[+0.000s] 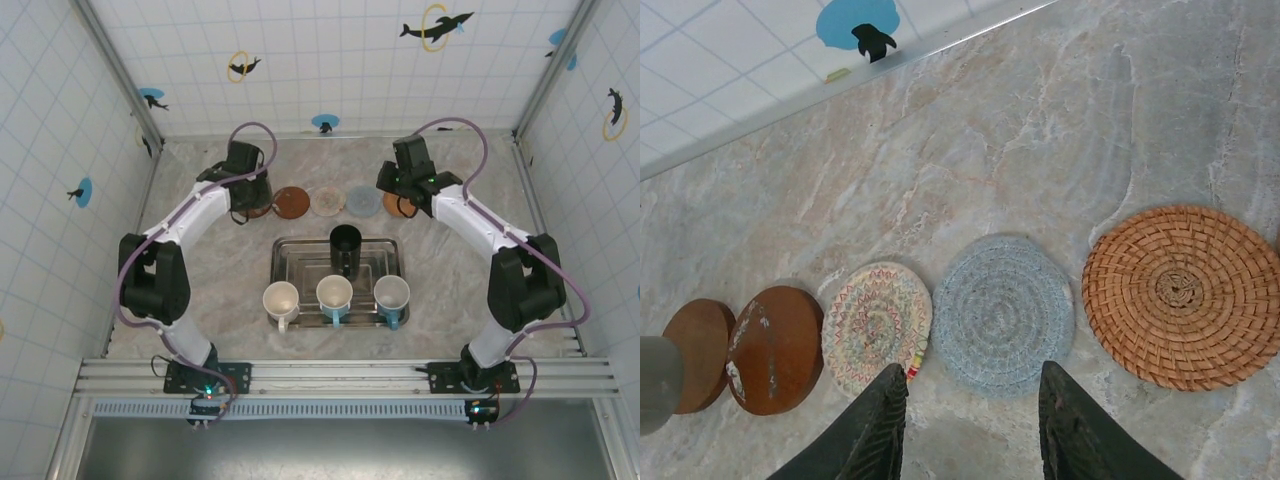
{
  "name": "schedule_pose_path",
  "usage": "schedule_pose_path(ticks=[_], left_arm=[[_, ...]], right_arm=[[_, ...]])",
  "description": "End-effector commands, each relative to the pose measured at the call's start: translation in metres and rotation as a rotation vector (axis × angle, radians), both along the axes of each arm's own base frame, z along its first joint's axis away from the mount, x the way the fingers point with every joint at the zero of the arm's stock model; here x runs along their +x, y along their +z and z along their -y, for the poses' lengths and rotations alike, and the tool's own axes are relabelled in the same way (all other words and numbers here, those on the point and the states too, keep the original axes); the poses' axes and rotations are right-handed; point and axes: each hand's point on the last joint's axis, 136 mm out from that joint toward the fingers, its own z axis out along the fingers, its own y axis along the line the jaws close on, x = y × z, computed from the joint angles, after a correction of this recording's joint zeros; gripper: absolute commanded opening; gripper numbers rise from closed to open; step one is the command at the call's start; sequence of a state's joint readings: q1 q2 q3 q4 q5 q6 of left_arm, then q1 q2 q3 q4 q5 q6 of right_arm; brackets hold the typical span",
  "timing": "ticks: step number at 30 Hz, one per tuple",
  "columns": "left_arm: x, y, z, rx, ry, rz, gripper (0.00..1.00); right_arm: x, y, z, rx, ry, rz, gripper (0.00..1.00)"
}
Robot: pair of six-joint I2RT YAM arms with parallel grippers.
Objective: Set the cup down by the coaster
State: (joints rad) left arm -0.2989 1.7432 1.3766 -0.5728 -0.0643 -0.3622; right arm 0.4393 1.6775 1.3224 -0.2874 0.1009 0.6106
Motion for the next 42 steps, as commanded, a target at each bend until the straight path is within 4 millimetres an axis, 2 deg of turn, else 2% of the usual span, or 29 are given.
schedule_pose_path(ticks=[1, 8, 20, 42], left_arm=[[0.033, 0.029, -0.003, -0.006, -0.008, 0.125, 0.0], [0.042, 0.022, -0.018, -0.028, 0.01, 0.123, 0.0], [0.043, 0.006, -0.015, -0.043, -0.008, 0.088, 0.0], [0.041, -0.008, -0.021, -0.015, 0.012, 0.047, 0.0]], right_arm=[[0.006, 0.012, -0.006, -0.004, 0.011, 0.017, 0.39], [0.004, 0.017, -0.006, -0.023, 0.013, 0.02, 0.41], [0.005, 0.012, -0.01, -0.03, 0.021, 0.005, 0.43], [0.005, 0.004, -0.01, -0.036, 0.023, -0.011, 0.43]])
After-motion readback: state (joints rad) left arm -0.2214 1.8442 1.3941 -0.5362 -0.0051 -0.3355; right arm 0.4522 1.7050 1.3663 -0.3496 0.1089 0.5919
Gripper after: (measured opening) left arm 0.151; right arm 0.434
